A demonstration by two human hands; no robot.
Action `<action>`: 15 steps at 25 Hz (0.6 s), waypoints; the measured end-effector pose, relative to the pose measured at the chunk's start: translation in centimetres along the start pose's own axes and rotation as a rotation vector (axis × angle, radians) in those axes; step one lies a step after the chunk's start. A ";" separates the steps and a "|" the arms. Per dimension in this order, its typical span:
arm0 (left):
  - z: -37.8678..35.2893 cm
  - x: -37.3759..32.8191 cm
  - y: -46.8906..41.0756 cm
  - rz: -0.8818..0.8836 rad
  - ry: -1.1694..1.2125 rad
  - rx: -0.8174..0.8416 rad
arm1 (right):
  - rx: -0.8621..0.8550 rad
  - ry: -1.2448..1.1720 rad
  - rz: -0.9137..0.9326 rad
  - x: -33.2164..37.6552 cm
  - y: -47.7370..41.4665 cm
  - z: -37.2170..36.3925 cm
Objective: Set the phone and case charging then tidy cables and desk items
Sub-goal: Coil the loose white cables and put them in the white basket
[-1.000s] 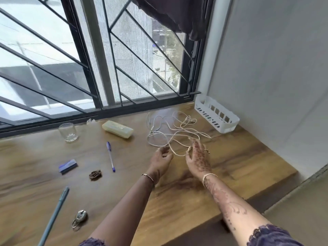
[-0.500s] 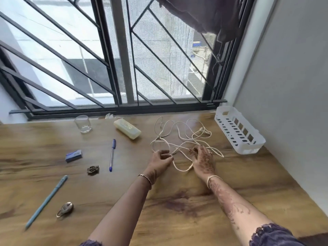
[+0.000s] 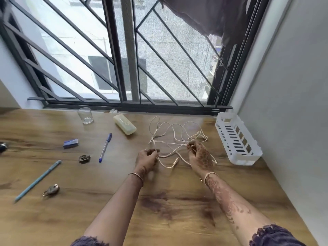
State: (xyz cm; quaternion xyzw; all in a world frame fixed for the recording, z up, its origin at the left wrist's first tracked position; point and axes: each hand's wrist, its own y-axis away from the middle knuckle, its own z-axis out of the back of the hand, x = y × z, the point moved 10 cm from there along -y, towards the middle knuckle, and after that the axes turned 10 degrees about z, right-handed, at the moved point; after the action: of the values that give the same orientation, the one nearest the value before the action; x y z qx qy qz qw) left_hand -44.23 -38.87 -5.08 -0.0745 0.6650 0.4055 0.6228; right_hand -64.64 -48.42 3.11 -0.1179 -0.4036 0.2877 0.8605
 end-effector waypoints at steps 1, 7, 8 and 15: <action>0.0 -0.3 0.3 -0.003 0.019 -0.007 | 0.015 0.018 -0.015 -0.4 0.0 0.1; -0.6 -2.1 3.0 -0.008 0.271 0.077 | 0.072 0.085 -0.084 -2.9 0.4 -1.1; -0.5 -2.6 3.3 -0.024 0.292 0.089 | 0.070 0.114 -0.090 -3.0 0.3 -1.3; -0.4 -5.4 3.1 -0.088 0.271 0.201 | -0.026 -0.072 0.249 4.9 -2.7 -2.7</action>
State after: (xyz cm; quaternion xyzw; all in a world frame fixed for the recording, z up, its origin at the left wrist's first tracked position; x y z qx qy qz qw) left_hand -45.26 -39.28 1.10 -0.0950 0.7761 0.2956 0.5489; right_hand -59.00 -47.62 5.66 -0.1679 -0.4201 0.3910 0.8015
